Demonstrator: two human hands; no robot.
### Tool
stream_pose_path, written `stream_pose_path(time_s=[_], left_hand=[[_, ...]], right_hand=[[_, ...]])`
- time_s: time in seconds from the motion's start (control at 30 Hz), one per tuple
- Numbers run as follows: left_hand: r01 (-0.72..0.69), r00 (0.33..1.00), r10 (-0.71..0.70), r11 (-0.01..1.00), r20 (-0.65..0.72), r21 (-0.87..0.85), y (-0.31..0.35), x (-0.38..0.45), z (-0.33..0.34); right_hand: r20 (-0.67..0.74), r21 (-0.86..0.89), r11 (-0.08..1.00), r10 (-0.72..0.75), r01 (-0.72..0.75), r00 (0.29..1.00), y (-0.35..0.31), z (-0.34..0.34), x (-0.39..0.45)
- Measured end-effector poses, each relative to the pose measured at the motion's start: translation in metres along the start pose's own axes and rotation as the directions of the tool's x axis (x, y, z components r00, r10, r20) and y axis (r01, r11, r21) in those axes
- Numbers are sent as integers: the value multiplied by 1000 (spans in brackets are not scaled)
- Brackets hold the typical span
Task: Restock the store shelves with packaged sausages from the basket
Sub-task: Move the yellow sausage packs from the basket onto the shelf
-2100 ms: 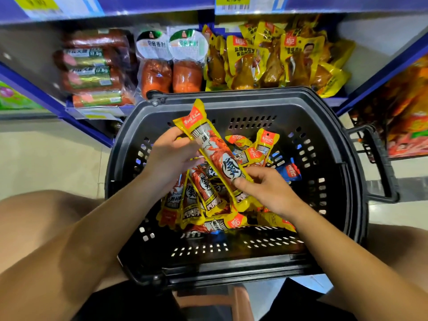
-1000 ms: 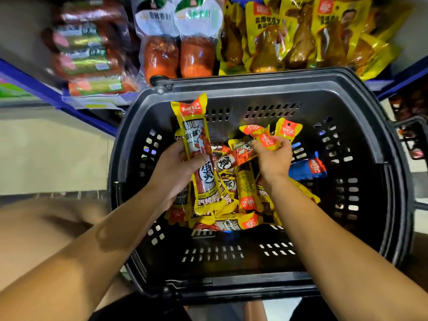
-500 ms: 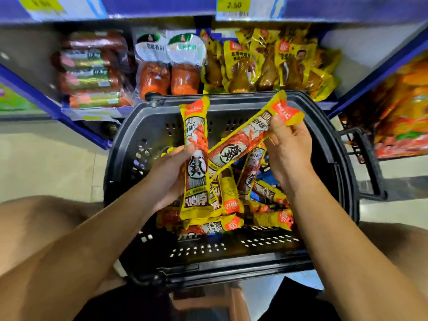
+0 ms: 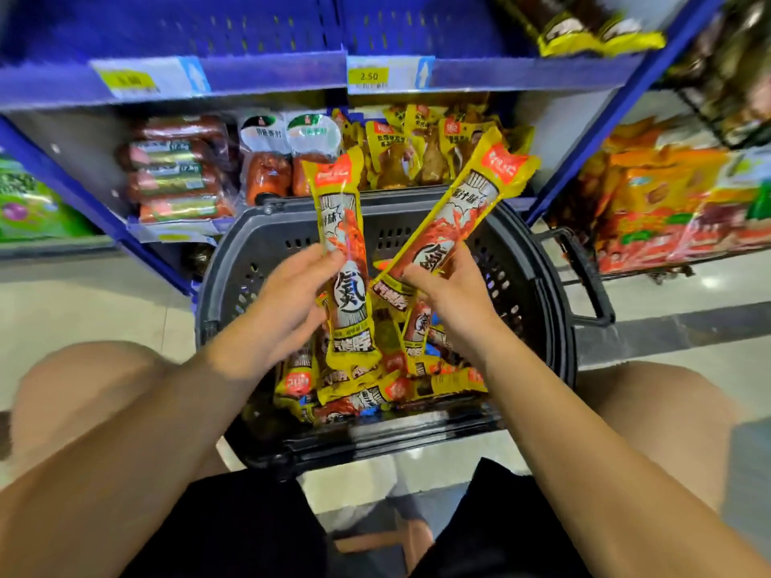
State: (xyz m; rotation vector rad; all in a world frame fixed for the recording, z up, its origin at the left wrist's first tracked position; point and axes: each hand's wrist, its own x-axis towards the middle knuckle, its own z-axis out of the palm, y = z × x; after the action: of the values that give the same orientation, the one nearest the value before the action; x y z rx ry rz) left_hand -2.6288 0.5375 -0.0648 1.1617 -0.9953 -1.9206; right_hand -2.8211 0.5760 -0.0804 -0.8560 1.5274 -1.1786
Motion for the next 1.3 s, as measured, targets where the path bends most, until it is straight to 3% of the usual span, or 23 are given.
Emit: stream_pose_path(time_s=[0.13,0.3,0.43,0.67,0.83,1.1,1.2,1.3], left_hand=[[-90,996,91,987,0,131,24,-7,14],[-240,970,240,945,30,223,55,-5,43],[-288,954,299,925,-3,248,82,3,64],[-301,953,300,920,44,250,121,26,84],[-316,946,324,920,8,233,134,44,84],[-294,954,299,928,13,230,141,66,79],[-274,960,281,937,1,217,139,71,79],[-273,960,279,943,-5,192,137,73,77]], right_hand=[[-14,-135,987,-88,86,996,-31,-35,-13],[-79,-179,955,-254,237,964,-76,-66,-19],[-114,-359,890,-340,281,933,-115,-84,-15],[-95,-674,712,-349,198,932,-170,-95,34],[-191,-828,550,-458,108,868,-191,-84,72],[-150,-969,247,-605,5,782,-213,-64,111],[-167,-974,226,-616,-30,770,-214,-59,117],[-51,-946,280,-627,165,777,-207,-70,116]])
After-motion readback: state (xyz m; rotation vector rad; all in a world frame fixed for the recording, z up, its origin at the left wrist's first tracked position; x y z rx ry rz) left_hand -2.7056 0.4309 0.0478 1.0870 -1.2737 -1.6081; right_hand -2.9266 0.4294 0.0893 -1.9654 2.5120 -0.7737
